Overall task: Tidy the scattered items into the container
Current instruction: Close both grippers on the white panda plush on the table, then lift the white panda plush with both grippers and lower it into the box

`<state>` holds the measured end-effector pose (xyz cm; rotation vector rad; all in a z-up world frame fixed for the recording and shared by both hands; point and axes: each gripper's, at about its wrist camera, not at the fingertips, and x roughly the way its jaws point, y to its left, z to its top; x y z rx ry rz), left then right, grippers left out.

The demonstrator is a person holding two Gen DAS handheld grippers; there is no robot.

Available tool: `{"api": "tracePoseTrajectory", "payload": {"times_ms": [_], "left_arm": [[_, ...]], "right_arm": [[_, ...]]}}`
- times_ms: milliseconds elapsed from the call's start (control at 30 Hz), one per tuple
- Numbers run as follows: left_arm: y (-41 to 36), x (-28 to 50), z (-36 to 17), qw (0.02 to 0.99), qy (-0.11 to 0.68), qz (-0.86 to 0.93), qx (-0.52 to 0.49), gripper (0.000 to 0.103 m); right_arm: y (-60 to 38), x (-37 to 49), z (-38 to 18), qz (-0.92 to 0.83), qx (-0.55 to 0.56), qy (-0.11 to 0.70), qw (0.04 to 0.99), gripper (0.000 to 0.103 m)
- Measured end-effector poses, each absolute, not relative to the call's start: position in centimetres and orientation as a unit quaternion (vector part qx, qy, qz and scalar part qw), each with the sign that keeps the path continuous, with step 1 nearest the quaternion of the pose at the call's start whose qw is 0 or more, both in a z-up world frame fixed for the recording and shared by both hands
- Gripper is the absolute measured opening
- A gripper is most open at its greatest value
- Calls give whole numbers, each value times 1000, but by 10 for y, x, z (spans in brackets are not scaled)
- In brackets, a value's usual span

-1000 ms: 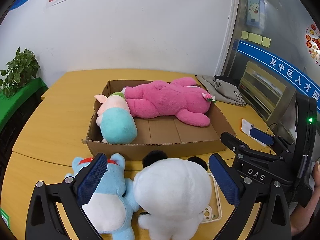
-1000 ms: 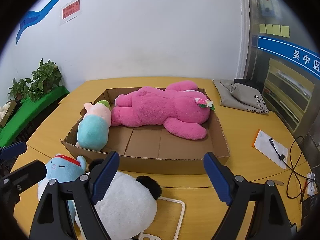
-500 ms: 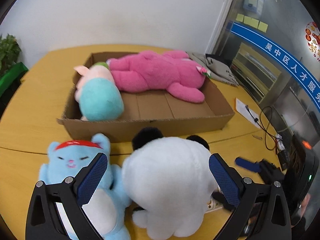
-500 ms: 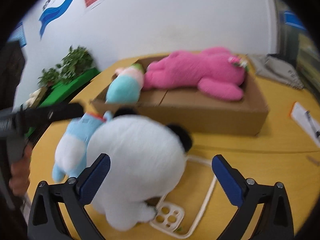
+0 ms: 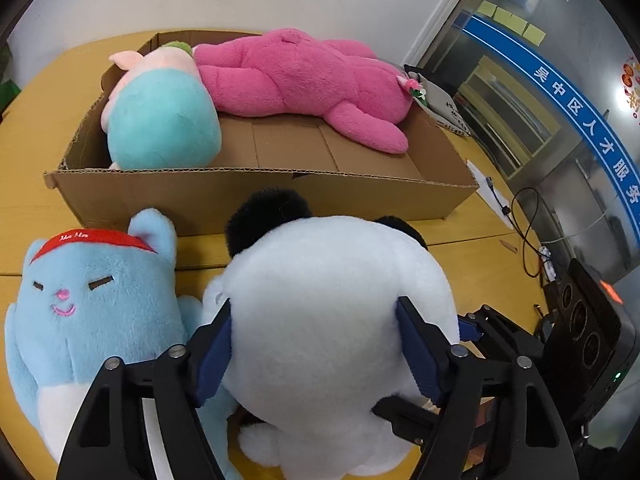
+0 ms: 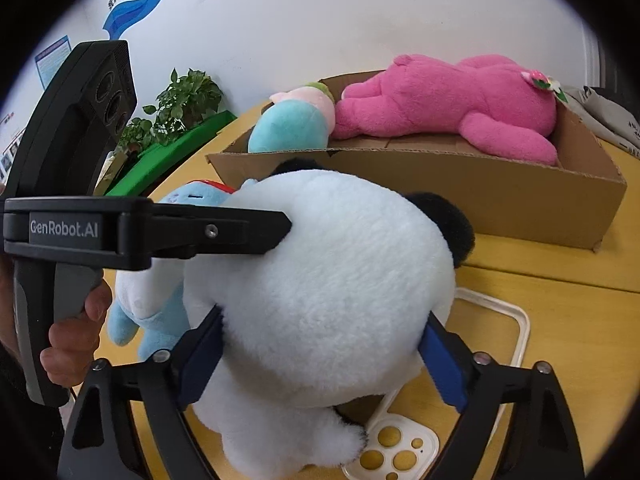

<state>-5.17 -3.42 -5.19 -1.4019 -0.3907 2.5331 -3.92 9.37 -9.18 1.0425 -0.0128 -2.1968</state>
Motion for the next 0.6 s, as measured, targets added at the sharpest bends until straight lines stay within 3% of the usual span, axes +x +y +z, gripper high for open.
{"api": "tracePoseTrajectory", "payload": {"times_ms": [267,600], "left_arm": [[-32,-36,-40,112,-145,866,-466,67],[-17,-31,52,126,-111,908,-383,66]], "right_arm": [[102,-32,-86,-850,385,-19,360,63],[121,-28,-15,-877,307,-23,368,61]]}}
